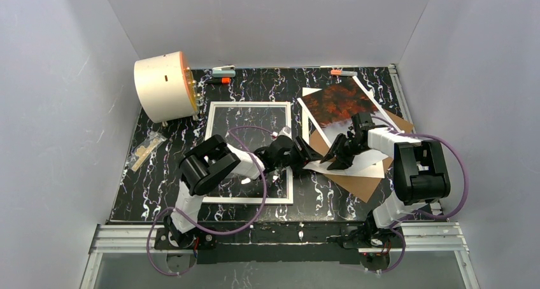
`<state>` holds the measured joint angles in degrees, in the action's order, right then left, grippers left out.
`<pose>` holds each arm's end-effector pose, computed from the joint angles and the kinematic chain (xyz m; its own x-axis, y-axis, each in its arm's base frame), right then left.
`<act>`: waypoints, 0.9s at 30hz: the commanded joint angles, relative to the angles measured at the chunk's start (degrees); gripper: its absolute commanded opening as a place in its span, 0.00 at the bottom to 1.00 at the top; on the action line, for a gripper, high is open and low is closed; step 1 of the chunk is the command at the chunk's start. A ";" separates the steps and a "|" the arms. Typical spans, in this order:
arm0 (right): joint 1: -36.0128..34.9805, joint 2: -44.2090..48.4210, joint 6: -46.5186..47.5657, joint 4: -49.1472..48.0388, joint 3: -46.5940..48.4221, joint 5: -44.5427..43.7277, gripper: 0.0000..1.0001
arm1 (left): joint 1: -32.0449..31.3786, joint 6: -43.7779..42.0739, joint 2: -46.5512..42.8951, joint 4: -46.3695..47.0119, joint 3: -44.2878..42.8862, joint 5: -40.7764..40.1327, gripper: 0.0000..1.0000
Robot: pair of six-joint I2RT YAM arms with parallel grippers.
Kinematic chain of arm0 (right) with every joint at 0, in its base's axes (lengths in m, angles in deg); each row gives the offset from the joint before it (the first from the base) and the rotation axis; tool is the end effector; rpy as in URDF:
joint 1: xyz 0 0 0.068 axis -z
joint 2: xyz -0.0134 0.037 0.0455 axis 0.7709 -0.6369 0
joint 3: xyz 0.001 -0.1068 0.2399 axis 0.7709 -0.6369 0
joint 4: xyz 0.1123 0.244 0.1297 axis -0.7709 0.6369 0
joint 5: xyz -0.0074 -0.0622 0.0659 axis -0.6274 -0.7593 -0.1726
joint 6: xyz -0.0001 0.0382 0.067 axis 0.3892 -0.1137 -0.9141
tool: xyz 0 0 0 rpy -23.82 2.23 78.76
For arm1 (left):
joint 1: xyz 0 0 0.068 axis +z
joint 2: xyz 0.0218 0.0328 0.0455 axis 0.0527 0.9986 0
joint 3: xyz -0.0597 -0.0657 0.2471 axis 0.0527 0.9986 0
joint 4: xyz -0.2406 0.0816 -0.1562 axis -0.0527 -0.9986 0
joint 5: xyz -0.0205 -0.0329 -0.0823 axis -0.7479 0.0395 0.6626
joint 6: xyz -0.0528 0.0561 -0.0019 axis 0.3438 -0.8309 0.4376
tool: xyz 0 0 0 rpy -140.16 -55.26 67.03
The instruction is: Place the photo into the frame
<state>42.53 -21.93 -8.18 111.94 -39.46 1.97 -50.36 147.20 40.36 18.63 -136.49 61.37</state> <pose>0.3037 0.0689 0.0723 -0.8896 0.4564 0.0206 0.4090 0.7755 0.4809 0.2631 -0.3676 0.0716 -0.8836 -0.4527 -0.1194 -0.0296 0.3085 -0.9508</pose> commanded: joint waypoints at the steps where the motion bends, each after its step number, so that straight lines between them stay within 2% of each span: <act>1: -1.42 -4.67 2.12 1.37 -3.85 -9.06 0.49 | -0.14 -6.69 -6.26 -17.30 -2.92 -3.90 0.53; 6: -1.42 -2.42 2.57 2.64 -1.80 -10.44 0.49 | -0.17 -10.99 -5.79 -25.86 -8.11 -2.71 0.26; 11: -1.47 1.18 3.28 5.44 2.76 -12.86 0.50 | -0.14 -15.26 -5.84 -36.18 -12.90 -3.13 0.11; 17: -1.33 1.73 3.73 7.71 6.53 -18.39 0.52 | -0.14 -24.33 -5.64 -56.57 -24.52 -3.78 0.00; 27: 0.04 1.65 3.05 7.74 9.29 -20.68 0.53 | -0.18 -36.58 -4.70 -90.99 -45.28 -11.98 0.00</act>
<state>41.79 -21.04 -5.88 118.45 -32.29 -15.54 -50.60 117.74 37.36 -53.30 -174.81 54.85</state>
